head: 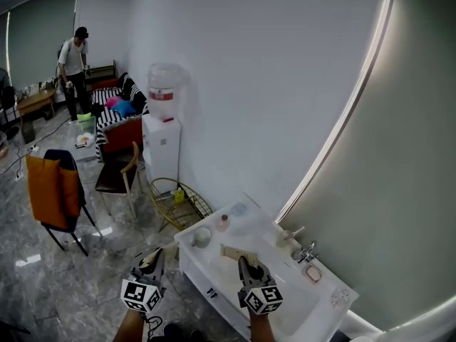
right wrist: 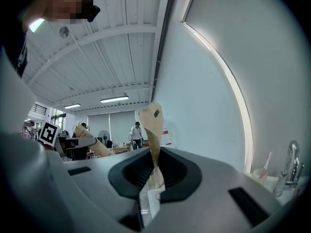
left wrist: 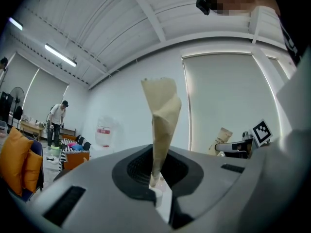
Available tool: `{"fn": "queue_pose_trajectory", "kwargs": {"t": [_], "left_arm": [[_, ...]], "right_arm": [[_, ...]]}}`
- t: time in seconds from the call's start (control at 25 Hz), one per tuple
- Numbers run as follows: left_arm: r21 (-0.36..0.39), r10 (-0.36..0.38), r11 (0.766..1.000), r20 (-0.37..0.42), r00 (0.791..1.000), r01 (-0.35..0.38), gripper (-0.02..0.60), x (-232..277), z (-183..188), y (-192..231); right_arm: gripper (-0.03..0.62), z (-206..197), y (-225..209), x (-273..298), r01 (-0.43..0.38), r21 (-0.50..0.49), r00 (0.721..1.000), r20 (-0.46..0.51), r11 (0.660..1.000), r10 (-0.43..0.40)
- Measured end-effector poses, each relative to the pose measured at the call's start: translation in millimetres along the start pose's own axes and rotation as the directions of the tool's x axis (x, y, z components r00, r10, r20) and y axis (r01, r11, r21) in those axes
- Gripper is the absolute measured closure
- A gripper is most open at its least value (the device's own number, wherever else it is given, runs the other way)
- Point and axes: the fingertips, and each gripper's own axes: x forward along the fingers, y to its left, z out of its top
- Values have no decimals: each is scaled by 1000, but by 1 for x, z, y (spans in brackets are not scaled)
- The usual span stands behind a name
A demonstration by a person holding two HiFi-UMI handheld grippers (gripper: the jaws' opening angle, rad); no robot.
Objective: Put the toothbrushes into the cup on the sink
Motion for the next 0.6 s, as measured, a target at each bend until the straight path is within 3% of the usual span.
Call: {"fn": "queue_pose_trajectory", "kwargs": {"t": [0.6], "left_arm": [[8, 10, 1000, -11, 1000, -10, 548, 7, -10, -7]], "right_arm": [[546, -5, -10, 3, -34, 10, 999, -11, 999, 34]]}}
